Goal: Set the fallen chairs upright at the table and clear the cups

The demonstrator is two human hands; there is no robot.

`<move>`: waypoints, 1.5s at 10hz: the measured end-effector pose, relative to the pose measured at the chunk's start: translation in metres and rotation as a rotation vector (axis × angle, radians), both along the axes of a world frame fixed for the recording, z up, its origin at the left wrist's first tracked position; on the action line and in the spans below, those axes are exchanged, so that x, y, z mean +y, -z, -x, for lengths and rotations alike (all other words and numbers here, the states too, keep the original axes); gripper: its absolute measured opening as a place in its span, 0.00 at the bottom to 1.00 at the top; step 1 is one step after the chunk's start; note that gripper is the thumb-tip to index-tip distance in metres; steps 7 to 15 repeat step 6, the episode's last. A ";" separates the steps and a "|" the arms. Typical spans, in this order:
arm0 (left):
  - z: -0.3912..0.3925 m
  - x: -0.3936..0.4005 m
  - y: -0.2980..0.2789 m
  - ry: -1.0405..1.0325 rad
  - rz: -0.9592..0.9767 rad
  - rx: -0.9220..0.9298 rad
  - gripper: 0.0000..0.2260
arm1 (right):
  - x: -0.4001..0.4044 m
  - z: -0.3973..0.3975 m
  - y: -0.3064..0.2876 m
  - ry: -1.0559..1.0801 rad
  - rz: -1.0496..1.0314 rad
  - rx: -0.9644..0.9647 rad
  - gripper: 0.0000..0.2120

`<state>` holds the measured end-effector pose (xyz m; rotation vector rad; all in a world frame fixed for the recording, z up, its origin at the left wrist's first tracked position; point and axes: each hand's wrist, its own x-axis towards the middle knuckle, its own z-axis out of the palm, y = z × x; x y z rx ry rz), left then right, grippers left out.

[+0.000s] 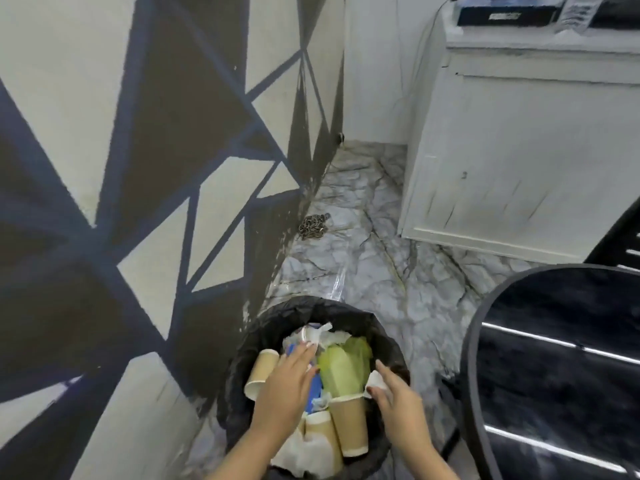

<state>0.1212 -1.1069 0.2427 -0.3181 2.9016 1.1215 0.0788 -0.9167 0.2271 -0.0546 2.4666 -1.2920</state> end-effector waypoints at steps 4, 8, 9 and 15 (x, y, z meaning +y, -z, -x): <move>-0.055 -0.011 0.194 -0.029 0.297 -0.488 0.26 | -0.039 -0.035 0.185 -0.386 -0.196 -0.059 0.51; -0.060 -0.016 0.179 -0.181 0.263 -0.528 0.31 | -0.036 -0.032 0.158 -0.378 -0.167 -0.027 0.51; -0.060 -0.016 0.179 -0.181 0.263 -0.528 0.31 | -0.036 -0.032 0.158 -0.378 -0.167 -0.027 0.51; -0.060 -0.016 0.179 -0.181 0.263 -0.528 0.31 | -0.036 -0.032 0.158 -0.378 -0.167 -0.027 0.51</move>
